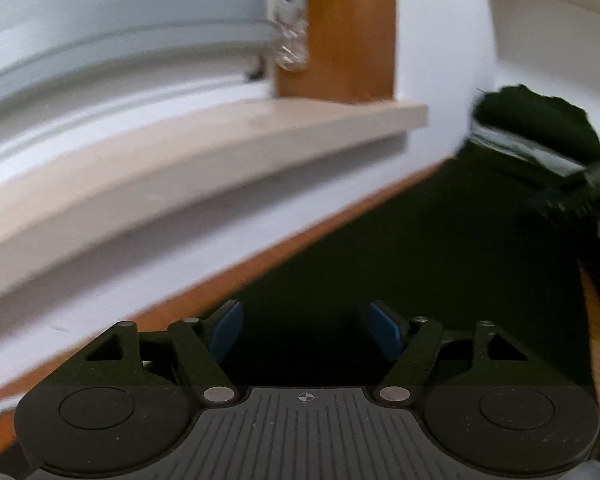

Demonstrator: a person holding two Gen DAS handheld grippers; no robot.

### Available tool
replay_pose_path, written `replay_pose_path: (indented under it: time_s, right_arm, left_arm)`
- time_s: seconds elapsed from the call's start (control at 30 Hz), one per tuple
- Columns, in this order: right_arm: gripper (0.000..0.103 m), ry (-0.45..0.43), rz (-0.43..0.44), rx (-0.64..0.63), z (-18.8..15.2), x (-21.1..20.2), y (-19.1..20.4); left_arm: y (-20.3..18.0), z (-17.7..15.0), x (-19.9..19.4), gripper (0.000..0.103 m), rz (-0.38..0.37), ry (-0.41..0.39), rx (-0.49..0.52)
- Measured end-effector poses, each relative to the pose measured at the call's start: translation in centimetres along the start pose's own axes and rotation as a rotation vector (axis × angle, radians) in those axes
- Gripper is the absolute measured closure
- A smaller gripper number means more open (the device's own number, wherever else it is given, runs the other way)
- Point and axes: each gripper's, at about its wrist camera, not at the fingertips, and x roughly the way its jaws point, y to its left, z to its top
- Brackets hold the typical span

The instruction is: Fold clothes

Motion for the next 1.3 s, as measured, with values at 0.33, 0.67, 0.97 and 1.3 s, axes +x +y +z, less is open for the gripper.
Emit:
replay_pose_path:
  time_s: [0.33,0.67,0.97,1.3]
  right_arm:
    - [0.057,-0.031,-0.126,0.298,6.2,5.8,-10.3]
    - [0.1,0.067,-0.173,0.25,6.7,8.8,-11.1]
    - [0.089,-0.072,-0.187,0.173,7.0,6.5,-8.6]
    - [0.075,0.008,-0.212,0.116,6.1,8.7,-8.7]
  left_arm:
    - [0.8,-0.7,1.6,0.029,-0.012,0.031,-0.061]
    - [0.6,-0.7,1.9,0.027,-0.008,0.04,-0.037]
    - [0.5,-0.7,1.9,0.023,-0.018,0.042,-0.033]
    - [0.3,-0.7,2.0,0.02,-0.022,0.047,-0.024]
